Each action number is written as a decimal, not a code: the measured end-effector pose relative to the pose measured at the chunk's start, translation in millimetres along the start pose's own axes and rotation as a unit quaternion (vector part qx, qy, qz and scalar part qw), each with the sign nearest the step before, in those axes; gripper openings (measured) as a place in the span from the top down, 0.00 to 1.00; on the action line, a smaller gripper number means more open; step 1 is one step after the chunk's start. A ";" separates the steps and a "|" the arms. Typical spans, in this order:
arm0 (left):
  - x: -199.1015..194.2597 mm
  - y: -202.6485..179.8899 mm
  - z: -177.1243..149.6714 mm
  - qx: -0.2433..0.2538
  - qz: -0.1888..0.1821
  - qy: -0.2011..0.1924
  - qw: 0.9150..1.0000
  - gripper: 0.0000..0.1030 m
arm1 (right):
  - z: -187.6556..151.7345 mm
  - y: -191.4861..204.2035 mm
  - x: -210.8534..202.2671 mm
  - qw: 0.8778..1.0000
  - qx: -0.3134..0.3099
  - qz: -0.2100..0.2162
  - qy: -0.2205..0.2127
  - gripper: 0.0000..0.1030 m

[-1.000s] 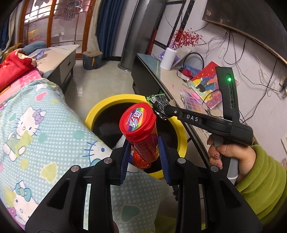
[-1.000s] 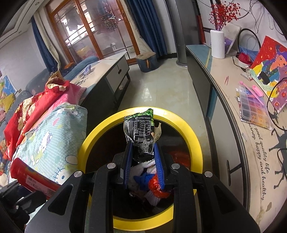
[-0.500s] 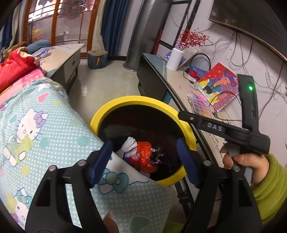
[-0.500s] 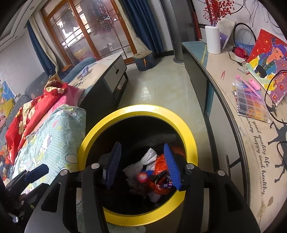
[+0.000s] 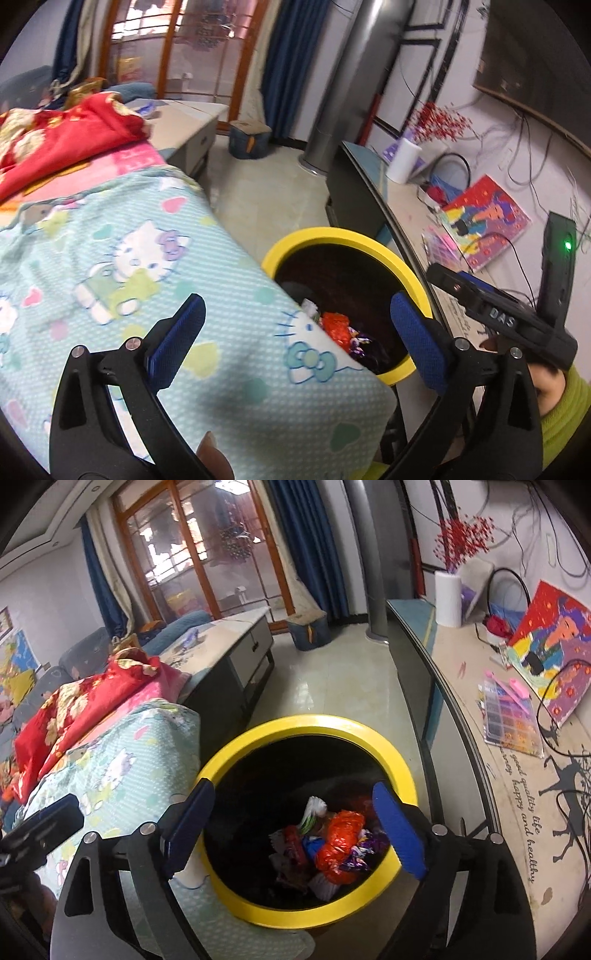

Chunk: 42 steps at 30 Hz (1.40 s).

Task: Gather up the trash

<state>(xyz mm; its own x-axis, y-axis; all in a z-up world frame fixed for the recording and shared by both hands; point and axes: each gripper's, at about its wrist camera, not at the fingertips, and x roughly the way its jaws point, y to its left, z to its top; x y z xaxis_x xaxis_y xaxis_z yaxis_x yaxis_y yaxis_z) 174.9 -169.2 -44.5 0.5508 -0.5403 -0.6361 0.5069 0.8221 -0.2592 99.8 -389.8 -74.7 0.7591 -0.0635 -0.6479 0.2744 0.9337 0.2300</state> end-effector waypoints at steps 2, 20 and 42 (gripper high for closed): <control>-11.7 7.7 -0.5 -0.006 0.013 -0.013 1.000 0.11 | -1.4 10.9 -5.9 1.000 -0.013 0.003 -0.010 0.15; -108.6 47.3 -24.0 -0.015 0.118 -0.127 0.985 0.11 | -39.1 113.3 -59.1 0.983 -0.130 0.058 -0.114 0.06; -161.4 60.1 -67.2 -0.023 0.175 -0.192 0.965 0.11 | -74.8 150.1 -90.3 0.951 -0.205 0.070 -0.221 0.06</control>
<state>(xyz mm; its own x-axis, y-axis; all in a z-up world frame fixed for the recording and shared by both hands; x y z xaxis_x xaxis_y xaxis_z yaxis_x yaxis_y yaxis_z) 72.0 -20.5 -6.2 0.8930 -0.2469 -0.3764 0.2193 0.9688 -0.1151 28.3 -217.6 -36.1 0.9702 0.0141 -0.2417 -0.0321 0.9970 -0.0707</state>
